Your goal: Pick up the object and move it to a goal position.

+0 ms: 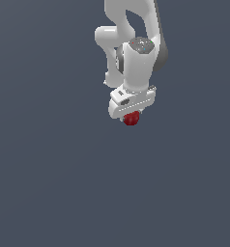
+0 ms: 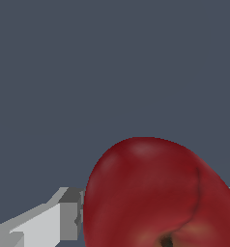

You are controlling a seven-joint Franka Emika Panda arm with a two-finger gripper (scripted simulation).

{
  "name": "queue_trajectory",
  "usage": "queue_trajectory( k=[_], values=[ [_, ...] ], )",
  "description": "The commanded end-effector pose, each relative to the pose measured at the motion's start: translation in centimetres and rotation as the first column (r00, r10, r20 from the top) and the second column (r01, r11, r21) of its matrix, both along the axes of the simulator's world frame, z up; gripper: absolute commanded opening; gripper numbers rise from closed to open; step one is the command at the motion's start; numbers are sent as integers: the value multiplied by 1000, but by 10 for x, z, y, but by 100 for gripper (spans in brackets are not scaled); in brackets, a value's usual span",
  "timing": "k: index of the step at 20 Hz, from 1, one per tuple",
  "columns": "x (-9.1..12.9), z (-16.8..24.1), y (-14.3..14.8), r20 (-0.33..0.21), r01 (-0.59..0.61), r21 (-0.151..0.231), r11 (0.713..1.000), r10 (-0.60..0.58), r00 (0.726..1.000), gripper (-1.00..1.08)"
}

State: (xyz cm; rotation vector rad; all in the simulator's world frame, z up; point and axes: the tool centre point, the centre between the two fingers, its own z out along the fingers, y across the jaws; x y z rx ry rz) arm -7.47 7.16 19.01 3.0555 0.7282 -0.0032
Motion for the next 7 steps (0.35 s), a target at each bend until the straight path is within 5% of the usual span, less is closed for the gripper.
queue_trajectory(
  k=[1, 7],
  values=[
    [-4, 6, 0, 2, 0, 0, 1000, 0, 1000, -100],
    [-5, 10, 0, 2, 0, 1, 1000, 0, 1000, -100]
  ],
)
